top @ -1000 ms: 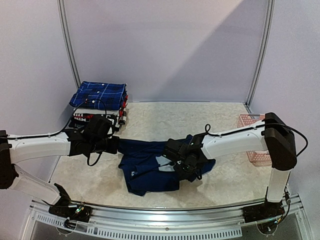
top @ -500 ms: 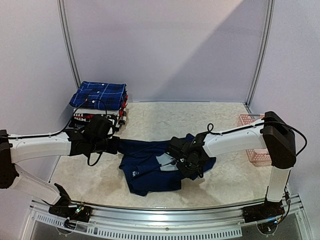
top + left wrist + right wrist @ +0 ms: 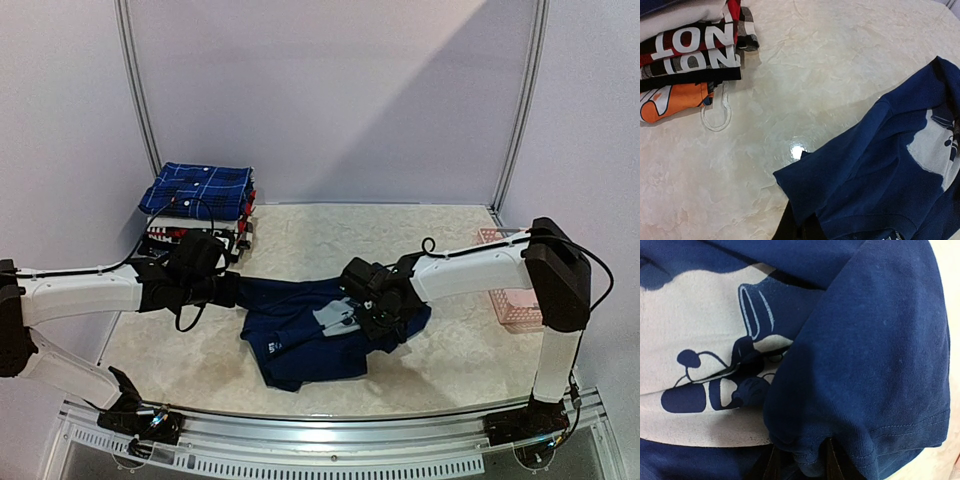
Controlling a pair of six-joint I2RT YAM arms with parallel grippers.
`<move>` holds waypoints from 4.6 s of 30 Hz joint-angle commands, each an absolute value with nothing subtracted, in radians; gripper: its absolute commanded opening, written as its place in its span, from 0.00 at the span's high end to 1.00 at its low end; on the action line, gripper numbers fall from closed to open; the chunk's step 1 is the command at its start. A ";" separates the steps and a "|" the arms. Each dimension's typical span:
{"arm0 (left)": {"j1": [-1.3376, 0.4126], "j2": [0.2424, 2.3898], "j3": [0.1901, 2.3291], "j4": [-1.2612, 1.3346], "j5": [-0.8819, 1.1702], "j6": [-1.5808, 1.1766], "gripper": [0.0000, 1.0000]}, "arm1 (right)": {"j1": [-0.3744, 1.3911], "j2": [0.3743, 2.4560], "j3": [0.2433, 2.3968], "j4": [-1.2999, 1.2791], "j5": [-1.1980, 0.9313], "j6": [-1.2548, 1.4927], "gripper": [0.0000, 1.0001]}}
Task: Fold and stack the mixed laundry pile
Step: Flatten out the crumpled T-shirt at the center of the board.
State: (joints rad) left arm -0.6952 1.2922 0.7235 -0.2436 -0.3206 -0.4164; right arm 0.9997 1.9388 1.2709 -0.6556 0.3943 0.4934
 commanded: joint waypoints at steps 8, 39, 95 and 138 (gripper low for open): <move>-0.680 1.299 0.698 -0.225 -0.312 -0.418 1.00 | 0.965 1.927 1.268 -0.623 0.358 0.511 0.67; -0.680 1.160 0.755 -0.326 -0.327 -0.399 1.00 | 0.953 1.643 1.367 -0.820 0.509 0.458 1.00; -0.680 1.104 2.012 -0.802 -0.206 -0.150 1.00 | 0.945 1.230 2.031 -1.126 0.778 0.265 1.00; -0.718 1.438 0.811 -0.253 -0.206 -0.449 0.61 | 0.957 1.999 1.735 -0.643 0.204 0.312 0.40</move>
